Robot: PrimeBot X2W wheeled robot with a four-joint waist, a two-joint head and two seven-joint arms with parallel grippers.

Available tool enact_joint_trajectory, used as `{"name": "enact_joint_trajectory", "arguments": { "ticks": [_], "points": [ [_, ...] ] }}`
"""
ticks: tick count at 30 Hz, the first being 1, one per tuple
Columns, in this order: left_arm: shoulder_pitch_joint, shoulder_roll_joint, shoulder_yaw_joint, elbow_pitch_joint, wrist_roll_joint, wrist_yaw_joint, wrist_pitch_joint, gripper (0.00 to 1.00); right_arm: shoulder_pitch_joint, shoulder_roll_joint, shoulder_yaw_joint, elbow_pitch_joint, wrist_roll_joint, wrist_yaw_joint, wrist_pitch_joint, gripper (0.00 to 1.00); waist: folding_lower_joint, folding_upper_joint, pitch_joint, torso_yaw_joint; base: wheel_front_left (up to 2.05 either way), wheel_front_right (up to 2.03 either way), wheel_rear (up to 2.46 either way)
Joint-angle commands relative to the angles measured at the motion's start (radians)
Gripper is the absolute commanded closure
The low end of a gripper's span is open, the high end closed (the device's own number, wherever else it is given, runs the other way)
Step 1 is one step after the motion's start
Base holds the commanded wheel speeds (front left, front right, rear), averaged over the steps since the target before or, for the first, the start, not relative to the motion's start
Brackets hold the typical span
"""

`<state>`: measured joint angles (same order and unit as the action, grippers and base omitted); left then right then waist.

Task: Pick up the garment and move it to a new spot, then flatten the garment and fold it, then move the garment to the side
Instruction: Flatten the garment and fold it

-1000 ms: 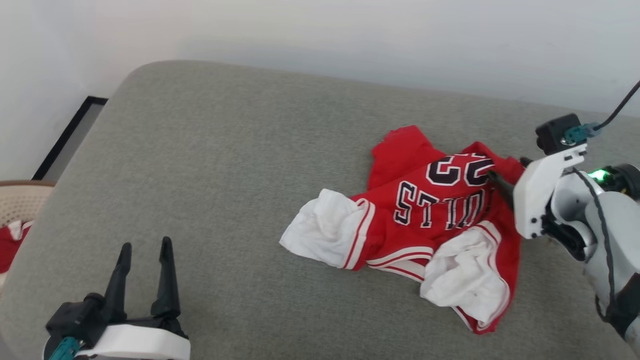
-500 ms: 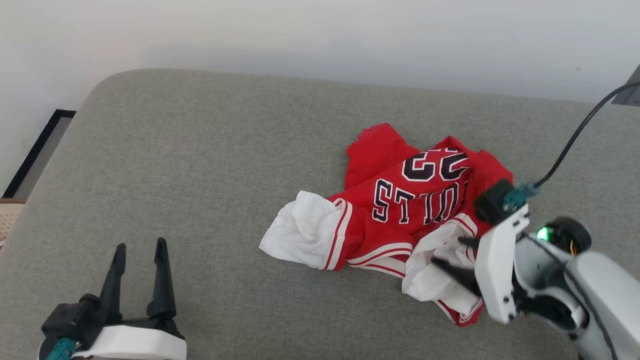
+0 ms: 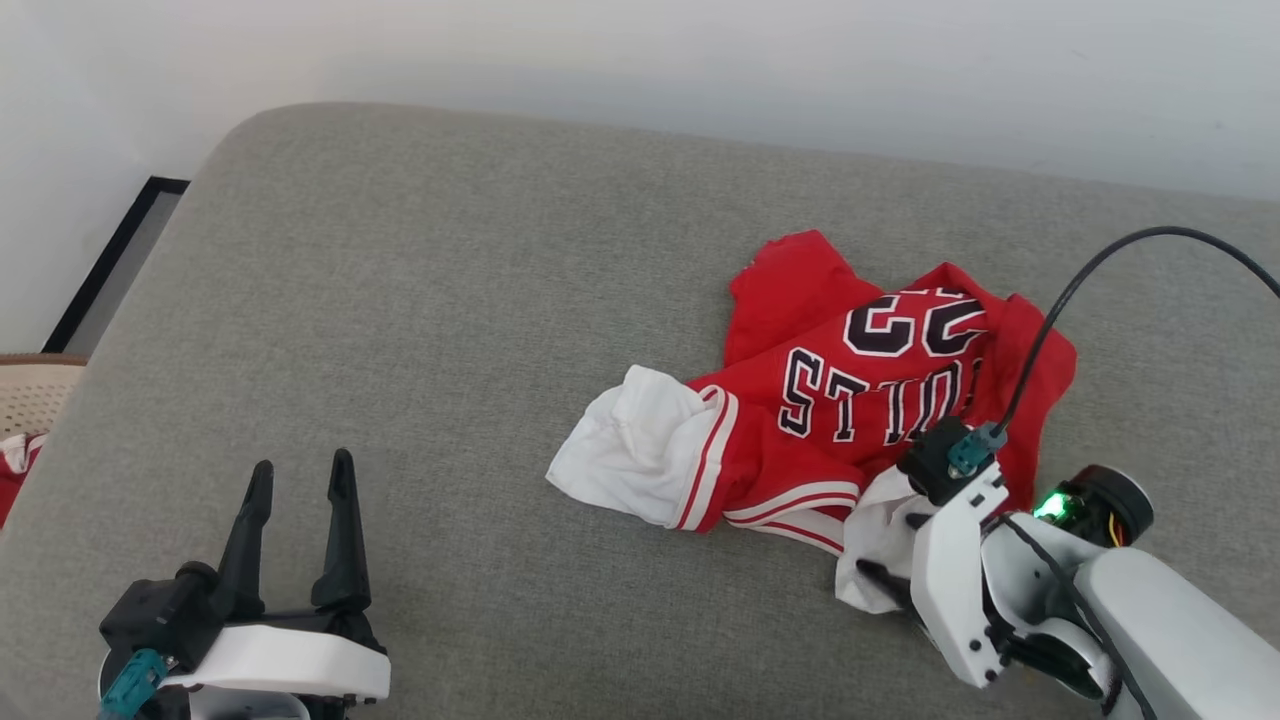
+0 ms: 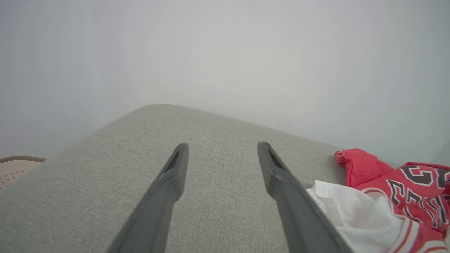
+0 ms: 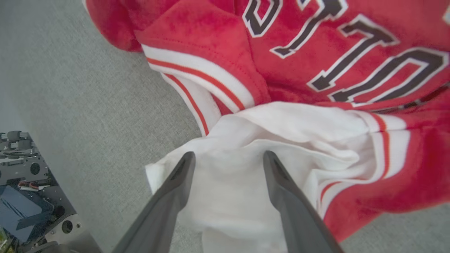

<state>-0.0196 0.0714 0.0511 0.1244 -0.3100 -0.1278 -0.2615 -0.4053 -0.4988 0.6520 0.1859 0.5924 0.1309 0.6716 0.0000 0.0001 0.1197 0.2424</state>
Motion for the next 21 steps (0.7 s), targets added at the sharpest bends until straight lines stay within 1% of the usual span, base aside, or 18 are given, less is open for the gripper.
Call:
{"name": "enact_joint_trajectory", "arguments": {
  "ticks": [1,2,6,10,13,18,21],
  "points": [
    [-0.013,0.002,0.0,0.001,-0.006,-0.004,-0.005,0.0,-0.016,0.004,0.004,0.004,-0.004,0.0,-0.015,0.7,0.0,-0.0001,0.001,0.003,0.0,0.0,0.0],
    [-0.016,0.001,0.001,0.002,-0.007,-0.004,-0.005,0.0,-0.021,0.01,0.006,0.015,-0.002,0.0,-0.028,1.0,0.0,-0.0001,0.001,0.004,0.0,0.0,0.0],
    [-0.015,-0.001,0.01,0.001,-0.007,-0.004,-0.005,0.0,-0.043,0.011,0.007,0.035,0.017,0.0,-0.066,1.0,0.0,-0.0001,-0.004,-0.003,0.0,0.0,0.0],
    [-0.002,0.001,0.02,-0.002,-0.006,-0.004,-0.005,0.0,-0.056,-0.007,-0.02,0.015,0.032,0.0,-0.079,1.0,0.0,-0.0001,-0.012,-0.02,0.0,0.0,0.0],
    [0.004,0.005,0.027,-0.006,-0.007,-0.004,-0.005,0.0,-0.046,-0.027,-0.075,-0.011,0.043,0.0,-0.078,1.0,0.0,-0.0001,-0.017,-0.035,0.0,0.0,0.0],
    [0.01,0.011,0.036,-0.011,-0.009,-0.004,-0.005,0.0,-0.005,-0.063,-0.208,-0.05,0.028,0.0,-0.069,1.0,0.0,-0.0001,-0.023,-0.059,0.0,0.0,0.0],
    [0.013,0.013,0.039,-0.013,-0.01,-0.004,-0.005,0.0,0.035,-0.069,-0.264,-0.076,0.027,0.0,-0.059,1.0,0.0,-0.0001,-0.025,-0.071,0.0,0.0,0.0]
  ]
}}
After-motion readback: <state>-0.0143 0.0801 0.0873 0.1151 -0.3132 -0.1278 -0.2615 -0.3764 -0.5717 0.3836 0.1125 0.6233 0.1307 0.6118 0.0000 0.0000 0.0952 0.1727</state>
